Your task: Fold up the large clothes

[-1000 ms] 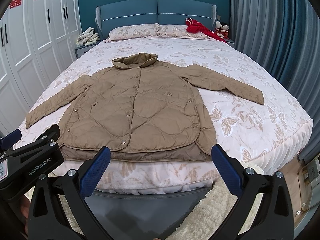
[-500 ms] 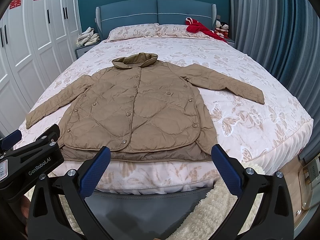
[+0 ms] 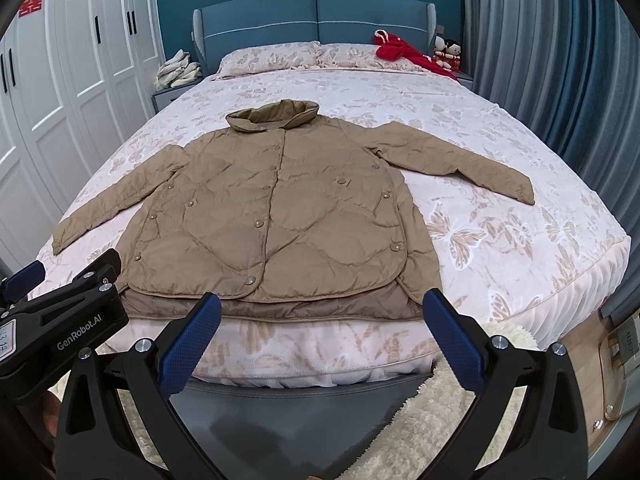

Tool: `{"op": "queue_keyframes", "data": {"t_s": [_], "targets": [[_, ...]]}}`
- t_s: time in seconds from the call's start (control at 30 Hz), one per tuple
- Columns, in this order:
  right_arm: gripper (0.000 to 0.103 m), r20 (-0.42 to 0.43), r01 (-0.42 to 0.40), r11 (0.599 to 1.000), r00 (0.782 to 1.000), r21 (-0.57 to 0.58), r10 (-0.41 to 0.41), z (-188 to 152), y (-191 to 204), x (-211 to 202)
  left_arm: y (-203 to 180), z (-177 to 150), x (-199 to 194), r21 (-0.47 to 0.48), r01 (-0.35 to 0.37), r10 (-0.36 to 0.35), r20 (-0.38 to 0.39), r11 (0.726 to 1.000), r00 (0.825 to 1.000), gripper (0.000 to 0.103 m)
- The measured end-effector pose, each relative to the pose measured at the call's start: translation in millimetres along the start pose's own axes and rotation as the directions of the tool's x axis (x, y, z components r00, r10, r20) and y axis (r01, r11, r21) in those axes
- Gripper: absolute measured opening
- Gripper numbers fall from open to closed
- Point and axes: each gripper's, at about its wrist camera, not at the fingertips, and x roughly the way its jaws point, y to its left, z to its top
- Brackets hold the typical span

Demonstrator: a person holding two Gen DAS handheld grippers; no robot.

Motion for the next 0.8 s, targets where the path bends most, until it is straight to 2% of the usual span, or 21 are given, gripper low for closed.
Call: {"op": "queue_keyframes", "data": {"t_s": [0.07,0.2,0.33,0.4,0.47,0.57,0.63,0.8], "targets": [[0.098,-0.008,-0.006,1.000,1.000,-0.002,0.006,-1,1,6,0,-1,6,0.003,0.003,-0.003,-0.012,1.000,1.000,0.097],[0.098,-0.051,-0.071,0.996,0.996,0.052,0.074,2,-15,32,0,1,24,-0.002,-0.001,0.000,-0.035,1.000,0.999,0.098],[0.098,-0.096,-0.097,0.971,0.988,0.218,0.120,17,-60,72,9,12,46,-0.038,0.011,-0.012,-0.048,0.999,0.999,0.098],[0.098,-0.106,-0.087,0.947,0.986,0.310,0.126,26,-93,93,14,19,61,-0.049,-0.014,0.011,-0.056,0.999,0.998,0.098],[0.098,-0.103,-0.056,0.914,0.989,0.401,0.106,39,-135,118,19,27,74,-0.070,-0.014,0.010,-0.068,0.997,0.998,0.098],[0.098,-0.098,0.036,0.880,0.995,0.474,0.012,60,-192,148,31,38,93,-0.123,-0.018,0.008,-0.084,0.992,0.996,0.098],[0.098,-0.095,0.068,0.857,0.995,0.511,-0.023,73,-224,167,38,47,107,-0.165,-0.028,0.013,-0.089,0.986,0.996,0.098],[0.098,-0.059,0.066,0.772,0.998,0.633,-0.037,98,-300,224,42,69,141,-0.208,-0.063,0.045,-0.091,0.976,0.995,0.098]]}}
